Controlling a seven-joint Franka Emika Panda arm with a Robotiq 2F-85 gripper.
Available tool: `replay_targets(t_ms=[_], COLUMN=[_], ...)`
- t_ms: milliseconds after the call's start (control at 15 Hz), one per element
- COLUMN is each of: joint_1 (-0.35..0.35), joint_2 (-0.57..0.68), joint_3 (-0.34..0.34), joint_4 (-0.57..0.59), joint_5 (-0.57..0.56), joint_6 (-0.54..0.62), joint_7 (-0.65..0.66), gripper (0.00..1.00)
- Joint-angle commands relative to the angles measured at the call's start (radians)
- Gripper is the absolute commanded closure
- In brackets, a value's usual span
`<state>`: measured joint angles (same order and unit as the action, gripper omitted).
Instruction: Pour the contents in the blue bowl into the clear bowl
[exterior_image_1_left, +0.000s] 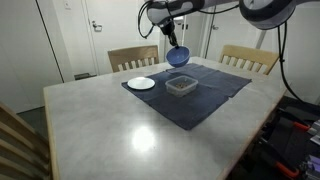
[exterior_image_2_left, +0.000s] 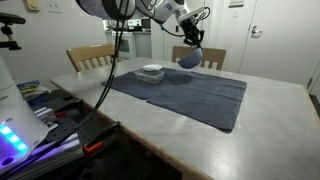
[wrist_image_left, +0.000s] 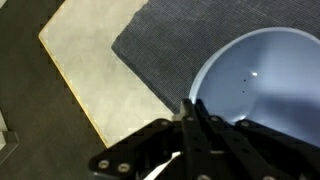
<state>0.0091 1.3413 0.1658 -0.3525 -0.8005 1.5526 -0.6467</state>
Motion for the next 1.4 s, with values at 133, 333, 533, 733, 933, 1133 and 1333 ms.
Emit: replay_targets(t_ms=[133, 333, 533, 733, 933, 1133, 1333], joint_1=[-0.035, -0.045, -0.053, -0.068, -0.082, -0.097, -0.115], joint_2=[0.005, 0.008, 0.009, 0.014, 0.020, 0.030, 0.038], joint_3=[0.074, 0.088, 0.088, 0.097, 0.099, 0.095, 0.095], joint_4=[-0.002, -0.005, -0.007, -0.007, -0.007, -0.007, -0.007], joint_5=[0.071, 0.087, 0.094, 0.105, 0.108, 0.100, 0.097], joint_6=[-0.003, -0.033, -0.084, -0.132, -0.166, -0.179, -0.173], joint_7=[0.039, 0.085, 0.149, 0.204, 0.253, 0.308, 0.336], gripper=[0.99, 0.99, 0.99, 0.99, 0.99, 0.99, 0.99])
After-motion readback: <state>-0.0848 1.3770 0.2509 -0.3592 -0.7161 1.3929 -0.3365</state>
